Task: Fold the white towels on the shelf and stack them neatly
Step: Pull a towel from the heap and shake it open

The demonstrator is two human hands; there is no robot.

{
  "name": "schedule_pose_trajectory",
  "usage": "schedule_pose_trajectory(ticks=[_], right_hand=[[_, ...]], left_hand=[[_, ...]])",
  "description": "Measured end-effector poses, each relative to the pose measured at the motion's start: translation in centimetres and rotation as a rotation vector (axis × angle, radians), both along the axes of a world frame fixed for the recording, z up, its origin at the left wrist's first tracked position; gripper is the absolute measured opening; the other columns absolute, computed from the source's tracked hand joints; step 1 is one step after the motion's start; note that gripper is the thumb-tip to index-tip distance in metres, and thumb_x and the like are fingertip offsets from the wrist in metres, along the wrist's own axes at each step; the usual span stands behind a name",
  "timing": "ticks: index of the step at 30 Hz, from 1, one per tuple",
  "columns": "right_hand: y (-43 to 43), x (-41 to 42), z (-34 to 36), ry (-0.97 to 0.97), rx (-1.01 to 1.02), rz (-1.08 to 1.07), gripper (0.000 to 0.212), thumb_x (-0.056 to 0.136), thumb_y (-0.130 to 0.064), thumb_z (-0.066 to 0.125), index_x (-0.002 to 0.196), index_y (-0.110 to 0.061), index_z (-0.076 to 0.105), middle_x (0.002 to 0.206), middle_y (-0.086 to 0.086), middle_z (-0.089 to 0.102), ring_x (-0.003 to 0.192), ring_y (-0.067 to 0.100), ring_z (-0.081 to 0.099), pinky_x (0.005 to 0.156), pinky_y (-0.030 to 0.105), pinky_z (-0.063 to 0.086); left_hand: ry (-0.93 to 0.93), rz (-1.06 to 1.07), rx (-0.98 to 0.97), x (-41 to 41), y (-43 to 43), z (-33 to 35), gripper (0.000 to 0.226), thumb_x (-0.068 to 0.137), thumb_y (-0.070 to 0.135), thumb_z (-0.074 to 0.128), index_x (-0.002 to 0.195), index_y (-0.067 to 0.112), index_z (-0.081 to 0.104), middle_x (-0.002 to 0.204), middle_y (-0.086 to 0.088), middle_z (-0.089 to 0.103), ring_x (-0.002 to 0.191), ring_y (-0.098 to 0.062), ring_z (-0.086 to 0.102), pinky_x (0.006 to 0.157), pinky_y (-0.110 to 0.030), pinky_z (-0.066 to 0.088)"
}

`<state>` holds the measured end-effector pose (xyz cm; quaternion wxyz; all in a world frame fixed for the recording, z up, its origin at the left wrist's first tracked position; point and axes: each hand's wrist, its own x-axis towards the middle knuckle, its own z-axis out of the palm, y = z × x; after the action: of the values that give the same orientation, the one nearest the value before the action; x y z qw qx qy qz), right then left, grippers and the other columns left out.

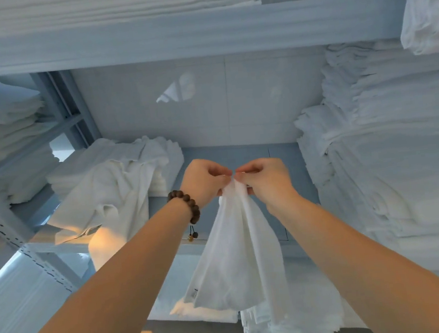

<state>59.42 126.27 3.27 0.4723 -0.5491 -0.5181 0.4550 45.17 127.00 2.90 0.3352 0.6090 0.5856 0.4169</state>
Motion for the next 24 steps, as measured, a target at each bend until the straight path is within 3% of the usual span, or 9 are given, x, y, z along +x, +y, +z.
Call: schedule_pose_trajectory(ticks=[4,6,9,11,14,16,18,21,24], right_hand=[[0.0,-0.6,0.5,0.022,-0.026,0.008,0.014,0.072,-0.002,0.073,0.065,-0.015,0.070,0.079,0.016,0.072,0.078,0.033,0.071,0.081,0.049,0.056],[0.3,-0.5,0.9,0.026,-0.082,0.001,0.011,0.076,-0.002,0.069,0.069,-0.010,0.070,0.084,0.019,0.072,0.080,0.035,0.070,0.082,0.047,0.057],[0.5,0.1,1.9,0.108,-0.188,0.025,0.005,0.081,0.001,0.063,0.081,-0.001,0.068,0.087,0.021,0.071,0.074,0.029,0.070,0.072,0.033,0.060],[0.6,0.7,2.5,0.200,-0.222,0.090,0.010,0.087,0.001,0.056,0.090,0.003,0.065,0.085,0.020,0.070,0.070,0.025,0.068,0.065,0.027,0.059],[1.1,1.7,2.4,0.200,-0.187,0.162,0.018,0.093,-0.006,0.049,0.100,0.004,0.062,0.087,0.020,0.070,0.073,0.026,0.069,0.068,0.029,0.059],[1.7,2.3,1.8,0.086,-0.111,0.158,0.021,0.094,-0.011,0.051,0.103,0.003,0.062,0.083,0.017,0.068,0.072,0.025,0.066,0.071,0.030,0.058],[2.6,2.9,0.7,-0.149,0.037,0.161,0.021,0.092,-0.018,0.058,0.104,-0.002,0.065,0.086,0.007,0.065,0.081,0.020,0.061,0.079,0.031,0.053],[3.8,3.6,-1.5,-0.407,0.172,0.225,0.025,0.082,-0.028,0.072,0.105,-0.019,0.069,0.112,-0.001,0.056,0.110,0.012,0.049,0.093,0.024,0.036],[4.7,3.8,-4.2,-0.549,0.124,0.303,0.035,0.075,-0.030,0.077,0.108,-0.027,0.067,0.141,0.008,0.037,0.135,0.021,0.027,0.113,0.036,0.020]], left_hand=[[0.080,-0.058,0.010,0.5,-0.3,1.1,0.019,0.076,0.009,0.063,0.076,0.024,0.074,0.079,-0.006,0.073,0.078,-0.021,0.070,0.074,-0.033,0.059],[0.057,-0.099,-0.017,0.6,-0.3,1.2,0.013,0.078,0.015,0.065,0.082,0.023,0.075,0.082,-0.001,0.073,0.082,-0.015,0.069,0.075,-0.025,0.057],[0.221,-0.133,0.055,0.7,0.0,1.3,0.018,0.074,0.032,0.076,0.090,0.025,0.074,0.082,0.011,0.070,0.074,-0.003,0.062,0.068,-0.015,0.049],[0.260,-0.175,0.104,0.3,0.1,1.7,0.021,0.076,0.025,0.076,0.095,0.018,0.074,0.065,0.020,0.065,0.060,0.001,0.055,0.061,-0.011,0.042],[0.333,-0.233,0.141,-0.8,0.6,2.7,0.015,0.080,0.008,0.068,0.094,0.012,0.072,0.043,0.030,0.051,0.043,0.008,0.047,0.049,-0.001,0.033],[0.384,-0.255,0.175,-1.7,1.0,3.3,0.023,0.079,-0.002,0.062,0.091,0.015,0.072,0.038,0.025,0.046,0.040,0.004,0.044,0.045,-0.001,0.030],[0.431,-0.260,0.194,-2.7,1.5,3.7,0.027,0.078,-0.001,0.061,0.088,0.022,0.072,0.039,0.015,0.042,0.040,-0.004,0.037,0.045,-0.006,0.028],[0.488,-0.273,0.239,-4.1,2.2,3.9,0.027,0.078,0.000,0.061,0.088,0.023,0.073,0.060,0.004,0.049,0.050,-0.006,0.037,0.055,-0.019,0.034],[0.504,-0.284,0.284,-5.5,2.5,4.1,0.028,0.078,-0.001,0.062,0.088,0.023,0.071,0.070,0.000,0.054,0.053,-0.004,0.040,0.057,-0.019,0.035]])
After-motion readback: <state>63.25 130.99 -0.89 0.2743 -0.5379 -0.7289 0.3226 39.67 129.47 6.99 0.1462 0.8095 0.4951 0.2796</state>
